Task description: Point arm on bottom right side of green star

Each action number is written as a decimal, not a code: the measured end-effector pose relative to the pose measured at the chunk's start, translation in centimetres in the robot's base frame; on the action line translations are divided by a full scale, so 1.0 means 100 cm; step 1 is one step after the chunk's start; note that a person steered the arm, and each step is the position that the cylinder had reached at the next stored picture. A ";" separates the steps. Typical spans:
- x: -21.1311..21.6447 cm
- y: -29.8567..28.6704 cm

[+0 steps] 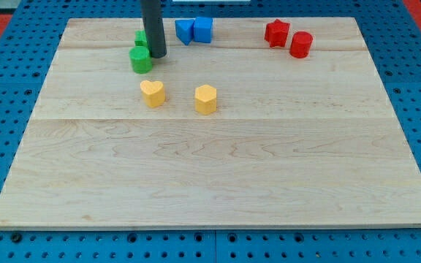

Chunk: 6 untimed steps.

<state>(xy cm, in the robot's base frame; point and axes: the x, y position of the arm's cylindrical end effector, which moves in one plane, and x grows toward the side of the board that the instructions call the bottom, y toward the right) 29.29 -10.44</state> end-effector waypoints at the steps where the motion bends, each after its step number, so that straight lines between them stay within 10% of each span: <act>1: 0.009 -0.015; 6: -0.005 0.020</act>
